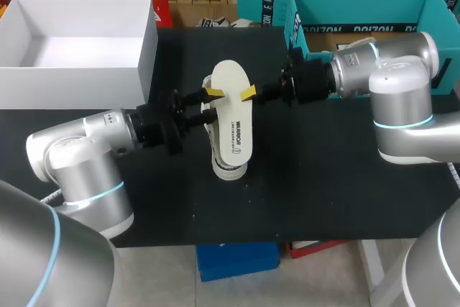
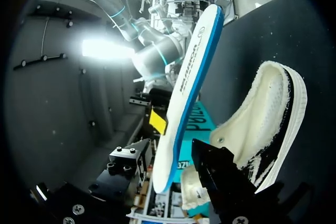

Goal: Take the shoe out of the shoebox, open the shoe tongue, remove and reinsert the insole, then place the shoe into the shoebox

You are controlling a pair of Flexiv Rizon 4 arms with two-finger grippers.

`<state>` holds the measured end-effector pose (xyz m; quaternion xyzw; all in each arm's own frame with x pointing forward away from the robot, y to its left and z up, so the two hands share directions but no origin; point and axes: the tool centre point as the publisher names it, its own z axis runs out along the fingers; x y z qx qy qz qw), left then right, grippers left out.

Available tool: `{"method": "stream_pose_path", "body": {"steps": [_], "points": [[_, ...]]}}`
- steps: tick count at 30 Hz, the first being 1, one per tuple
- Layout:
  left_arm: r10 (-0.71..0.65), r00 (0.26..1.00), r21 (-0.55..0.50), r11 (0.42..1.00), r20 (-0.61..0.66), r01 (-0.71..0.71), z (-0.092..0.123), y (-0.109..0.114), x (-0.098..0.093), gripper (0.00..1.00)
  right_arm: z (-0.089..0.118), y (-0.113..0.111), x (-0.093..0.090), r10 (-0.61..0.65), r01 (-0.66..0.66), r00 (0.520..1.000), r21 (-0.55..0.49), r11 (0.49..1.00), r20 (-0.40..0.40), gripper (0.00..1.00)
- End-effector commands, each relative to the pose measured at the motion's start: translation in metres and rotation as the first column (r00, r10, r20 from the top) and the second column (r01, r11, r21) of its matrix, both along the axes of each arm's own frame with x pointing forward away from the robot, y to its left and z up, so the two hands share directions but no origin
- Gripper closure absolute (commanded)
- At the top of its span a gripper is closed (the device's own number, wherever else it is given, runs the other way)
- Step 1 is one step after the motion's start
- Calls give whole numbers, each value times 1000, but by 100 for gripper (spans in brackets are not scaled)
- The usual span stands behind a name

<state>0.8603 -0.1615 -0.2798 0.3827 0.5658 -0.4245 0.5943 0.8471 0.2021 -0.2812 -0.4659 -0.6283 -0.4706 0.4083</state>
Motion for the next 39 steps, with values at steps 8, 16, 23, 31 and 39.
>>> {"method": "stream_pose_path", "body": {"steps": [8, 16, 23, 31, 39], "points": [[-13, 1000, -3, 1000, -2, 13, -3, -1, -5, 84, -1, 1, 1, 0, 0, 1000, 0, 1000, -1, 100], [-25, 1000, 8, 1000, -10, 25, -6, -5, -5, 100, -1, 1, 1, 0, 0, 1000, 0, 1000, -1, 100], [-38, 999, 26, 999, -20, 39, -5, -5, -5, 100, -1, -1, 0, 0, 0, 1000, 0, 1000, -5, 56], [-46, 995, 106, 993, -83, 55, -1, 1, -13, 100, 5, -20, -10, -50, 50, 999, -51, 997, -2, 0], [-41, 987, 227, 971, -156, 77, 1, 10, -24, 100, 14, -42, -29, -135, 137, 991, -127, 982, 24, 0]]}}
